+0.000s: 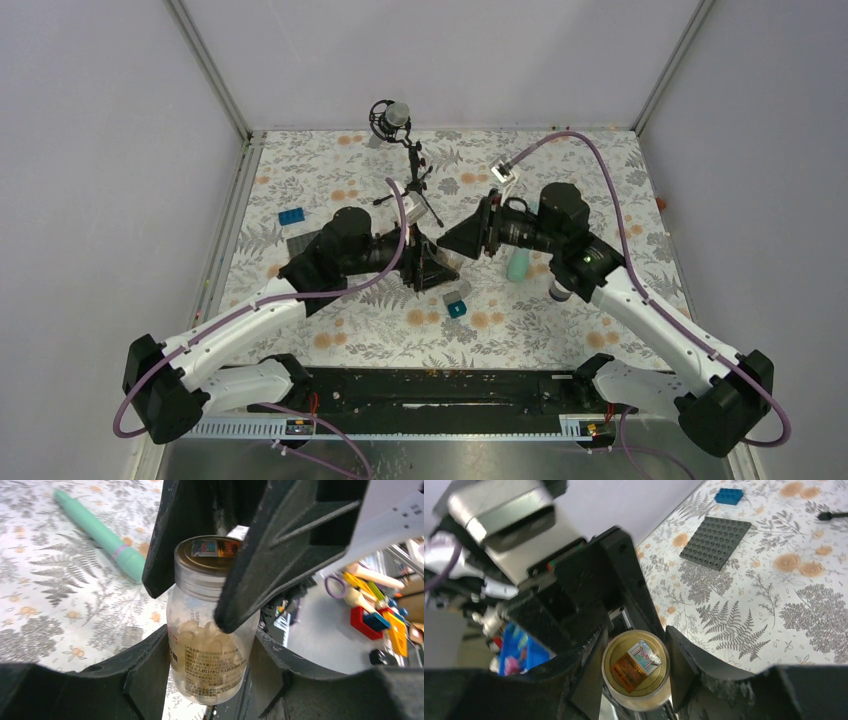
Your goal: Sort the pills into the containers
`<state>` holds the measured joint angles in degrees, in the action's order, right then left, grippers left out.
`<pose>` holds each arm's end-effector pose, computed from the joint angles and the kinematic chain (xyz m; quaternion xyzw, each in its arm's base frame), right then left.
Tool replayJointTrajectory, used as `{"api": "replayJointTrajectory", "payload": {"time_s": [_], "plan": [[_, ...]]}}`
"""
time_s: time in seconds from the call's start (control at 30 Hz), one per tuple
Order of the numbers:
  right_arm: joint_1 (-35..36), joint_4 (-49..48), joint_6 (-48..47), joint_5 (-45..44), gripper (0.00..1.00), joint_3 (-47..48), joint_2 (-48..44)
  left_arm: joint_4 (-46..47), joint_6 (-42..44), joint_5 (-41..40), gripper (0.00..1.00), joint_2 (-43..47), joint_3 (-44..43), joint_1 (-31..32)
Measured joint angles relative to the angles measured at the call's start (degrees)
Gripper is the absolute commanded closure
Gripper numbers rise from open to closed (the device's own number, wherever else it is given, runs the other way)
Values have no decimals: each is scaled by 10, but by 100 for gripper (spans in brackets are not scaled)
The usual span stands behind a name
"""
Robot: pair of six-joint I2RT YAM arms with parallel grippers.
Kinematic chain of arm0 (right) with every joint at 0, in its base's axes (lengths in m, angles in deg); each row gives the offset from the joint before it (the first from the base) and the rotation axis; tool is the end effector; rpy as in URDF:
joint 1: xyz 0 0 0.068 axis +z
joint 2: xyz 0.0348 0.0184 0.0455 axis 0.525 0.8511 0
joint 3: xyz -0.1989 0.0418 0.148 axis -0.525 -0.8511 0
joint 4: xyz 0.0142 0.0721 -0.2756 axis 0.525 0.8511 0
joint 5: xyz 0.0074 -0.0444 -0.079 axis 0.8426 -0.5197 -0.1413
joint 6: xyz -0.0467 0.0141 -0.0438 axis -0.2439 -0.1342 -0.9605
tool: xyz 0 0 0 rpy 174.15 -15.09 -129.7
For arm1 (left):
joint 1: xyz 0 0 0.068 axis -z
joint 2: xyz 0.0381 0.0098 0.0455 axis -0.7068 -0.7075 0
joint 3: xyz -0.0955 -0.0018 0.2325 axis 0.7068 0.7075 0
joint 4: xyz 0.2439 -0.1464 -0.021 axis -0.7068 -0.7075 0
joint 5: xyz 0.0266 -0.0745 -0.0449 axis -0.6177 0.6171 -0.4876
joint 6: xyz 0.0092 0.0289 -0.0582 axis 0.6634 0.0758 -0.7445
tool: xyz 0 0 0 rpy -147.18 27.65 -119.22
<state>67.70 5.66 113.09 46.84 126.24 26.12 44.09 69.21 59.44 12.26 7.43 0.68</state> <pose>0.2313 0.2028 0.3461 -0.2123 0.6941 0.5413 0.4245 0.1922 -0.2313 0.3043 0.3165 0.7006 -0.4885 0.4127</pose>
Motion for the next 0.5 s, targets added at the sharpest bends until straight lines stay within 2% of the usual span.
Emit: {"api": "replayJointTrajectory", "payload": {"time_s": [0.1, 0.23, 0.27, 0.3, 0.33, 0.37, 0.4, 0.5], "plan": [[-10, -25, -52, 59, 100, -36, -33, 2, 6, 45, 100, 4, 6, 3], [-23, -45, -85, 153, 100, -39, -33, 17, 14, 85, 100, 25, 22, 3], [-24, -49, -89, 175, 83, -39, -32, 24, 14, 96, 100, 33, 29, 3], [-24, -53, -92, 191, 49, -39, -32, 31, 14, 105, 100, 40, 35, 3], [-24, -53, -94, 200, 25, -37, -31, 35, 13, 110, 100, 45, 40, 3], [-23, -52, -96, 203, 14, -35, -31, 40, 12, 112, 100, 48, 42, 3], [-23, -47, -99, 201, 10, -30, -32, 45, 12, 116, 100, 50, 42, 2], [-24, -38, -80, 157, 9, -21, -32, 53, 12, 110, 100, 55, 42, 0]]}}
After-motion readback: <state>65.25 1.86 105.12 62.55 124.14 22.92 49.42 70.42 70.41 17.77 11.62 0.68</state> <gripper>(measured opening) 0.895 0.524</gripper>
